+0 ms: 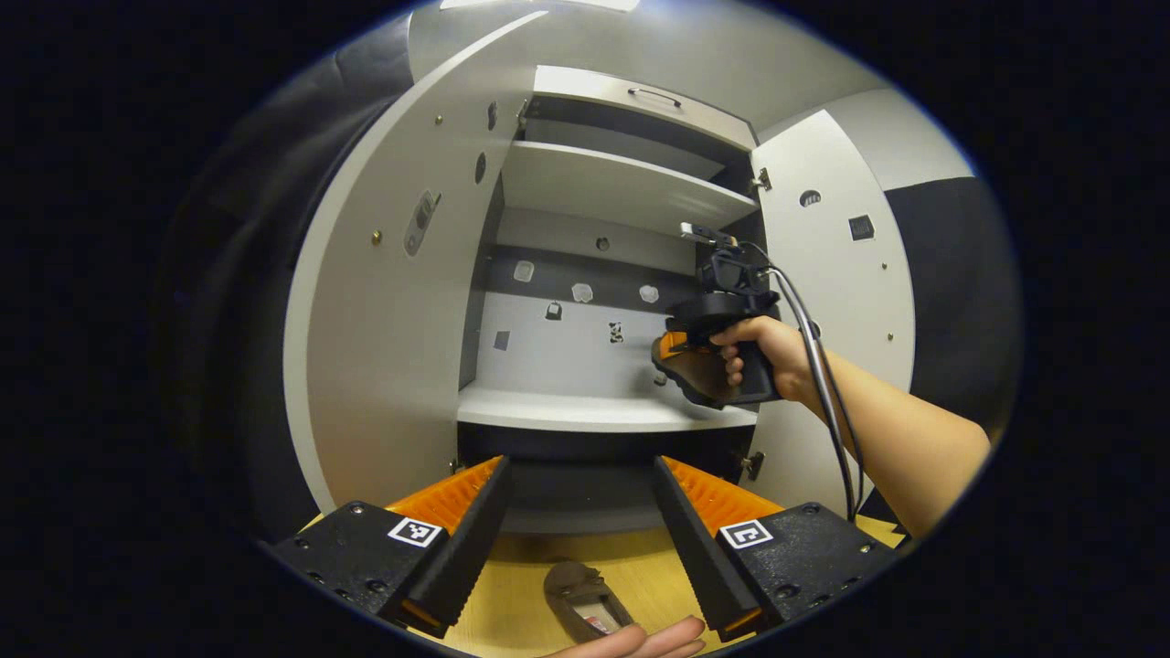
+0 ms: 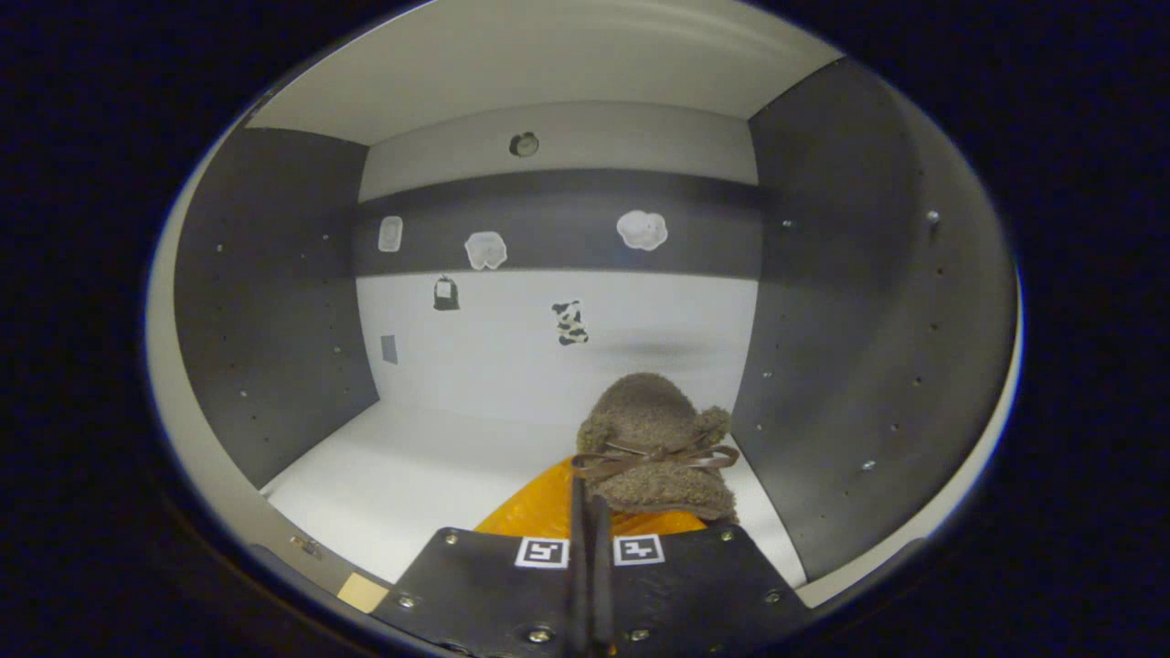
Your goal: Grab one shoe with the right hand and put it into the shoe cabinet, grab the other shoe with the left hand and put it into the shoe cabinet; then close the right door with the right hand and the left door with the left hand.
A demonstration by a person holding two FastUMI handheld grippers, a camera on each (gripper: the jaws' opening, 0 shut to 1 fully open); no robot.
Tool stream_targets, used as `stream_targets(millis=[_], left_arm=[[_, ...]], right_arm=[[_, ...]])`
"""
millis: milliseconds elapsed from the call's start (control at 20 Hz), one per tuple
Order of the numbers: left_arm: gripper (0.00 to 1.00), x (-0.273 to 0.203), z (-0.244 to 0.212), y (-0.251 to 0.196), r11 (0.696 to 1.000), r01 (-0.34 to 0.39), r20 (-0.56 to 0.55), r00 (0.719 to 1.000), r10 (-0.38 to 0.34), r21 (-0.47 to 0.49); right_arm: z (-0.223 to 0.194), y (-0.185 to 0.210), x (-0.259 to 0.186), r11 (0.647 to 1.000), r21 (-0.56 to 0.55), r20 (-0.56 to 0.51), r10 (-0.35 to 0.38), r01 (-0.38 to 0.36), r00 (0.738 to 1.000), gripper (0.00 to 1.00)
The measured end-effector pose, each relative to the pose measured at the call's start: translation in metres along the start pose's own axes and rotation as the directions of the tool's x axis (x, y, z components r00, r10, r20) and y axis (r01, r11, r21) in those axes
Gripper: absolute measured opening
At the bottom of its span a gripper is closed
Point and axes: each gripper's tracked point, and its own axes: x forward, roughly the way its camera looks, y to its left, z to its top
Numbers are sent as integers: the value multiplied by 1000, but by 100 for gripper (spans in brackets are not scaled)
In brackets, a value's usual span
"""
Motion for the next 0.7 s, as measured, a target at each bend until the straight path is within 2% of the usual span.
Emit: stream_targets(millis=[100, 350, 500, 650, 700], left_arm=[[95, 2, -3, -2, 999, 11, -15, 1000, -11, 30], [95, 1, -6, 5, 998, -51, -13, 999, 52, 33], [95, -4, -9, 10, 995, -85, -27, 996, 86, 47], [95, -11, -11, 11, 993, -107, -26, 994, 109, 53], [95, -13, -11, 12, 992, -114, -26, 993, 116, 49]], right_arm=[[-8, 2, 19, 1000, -8, -41, 9, -9, 999, 4], [-17, -3, 42, 1000, -5, -114, -9, 8, 993, 4], [-18, -7, 41, 1000, 12, -158, -12, 14, 987, 14], [-19, 1, 29, 1000, 16, -178, 2, 1, 984, 17], [-19, 8, 24, 1000, 17, -181, 23, -20, 983, 26]])
